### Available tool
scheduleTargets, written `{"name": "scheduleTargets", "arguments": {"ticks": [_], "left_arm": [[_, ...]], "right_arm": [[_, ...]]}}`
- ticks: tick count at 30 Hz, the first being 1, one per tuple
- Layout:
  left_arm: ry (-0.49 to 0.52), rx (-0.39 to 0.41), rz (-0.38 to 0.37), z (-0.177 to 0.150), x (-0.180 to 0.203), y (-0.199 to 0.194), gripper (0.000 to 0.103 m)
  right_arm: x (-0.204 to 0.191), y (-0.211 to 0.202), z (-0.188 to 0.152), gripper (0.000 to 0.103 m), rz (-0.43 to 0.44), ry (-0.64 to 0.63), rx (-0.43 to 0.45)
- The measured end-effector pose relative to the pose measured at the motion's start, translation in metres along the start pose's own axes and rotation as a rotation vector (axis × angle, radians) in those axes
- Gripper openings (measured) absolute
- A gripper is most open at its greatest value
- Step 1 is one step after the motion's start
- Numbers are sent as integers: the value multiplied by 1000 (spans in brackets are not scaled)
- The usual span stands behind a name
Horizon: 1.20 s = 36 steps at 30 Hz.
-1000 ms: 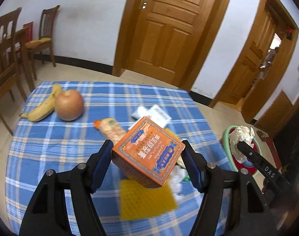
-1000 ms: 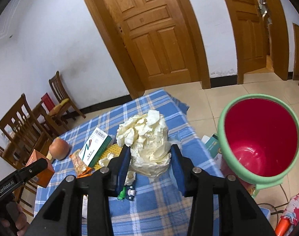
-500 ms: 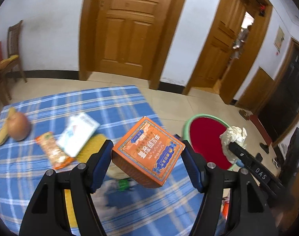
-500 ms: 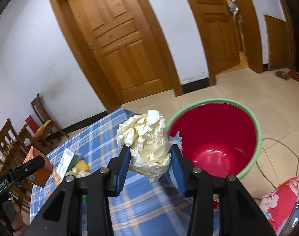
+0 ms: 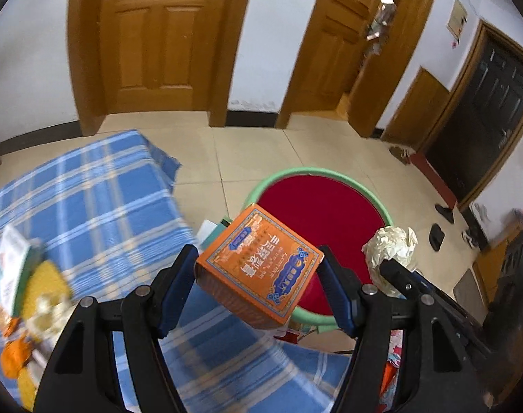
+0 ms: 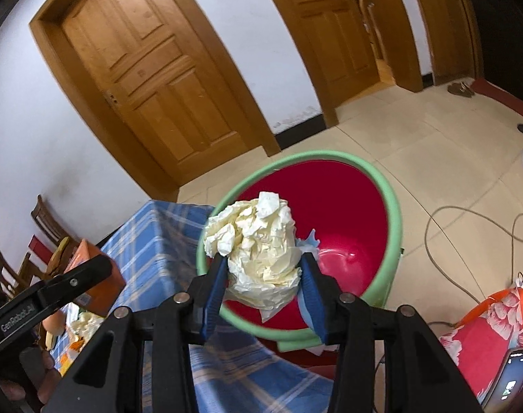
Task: Collect trash
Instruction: 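Carry the box and tissue over the red bucket and open both tools, then move both tools back over the table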
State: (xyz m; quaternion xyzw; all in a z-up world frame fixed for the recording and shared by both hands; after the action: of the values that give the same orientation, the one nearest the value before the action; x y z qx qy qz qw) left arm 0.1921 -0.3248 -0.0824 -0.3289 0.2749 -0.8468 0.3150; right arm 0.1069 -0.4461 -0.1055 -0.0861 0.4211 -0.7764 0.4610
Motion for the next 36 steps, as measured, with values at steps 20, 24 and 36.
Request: {"name": "scheduleTargets", "arguments": {"ticks": [20,24,36], "left_arm": [[53,-71,9,7,14,55,80],[42,-52,15,9,11,45,81],[7,15,24,10,2,1,81]], "right_arm": [[36,12,11,67,-27,90,5],[40,4,13,67,-18,102,19],[31,-18,18,69,-5,98,55]]}}
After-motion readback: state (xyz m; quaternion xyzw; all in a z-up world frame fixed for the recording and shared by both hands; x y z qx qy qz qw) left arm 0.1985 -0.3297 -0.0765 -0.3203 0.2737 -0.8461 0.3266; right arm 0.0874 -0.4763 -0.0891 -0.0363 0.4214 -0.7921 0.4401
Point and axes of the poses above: each gripper's, at about its wrist camera, not at the fingertips, and y roughly the way its jaws point, x to its right, z to its top, the point moved 10 cm from there along y, roughly the way its jaws point, and after that the axes turned 13 degrees about -z, right-handed, at the moved point
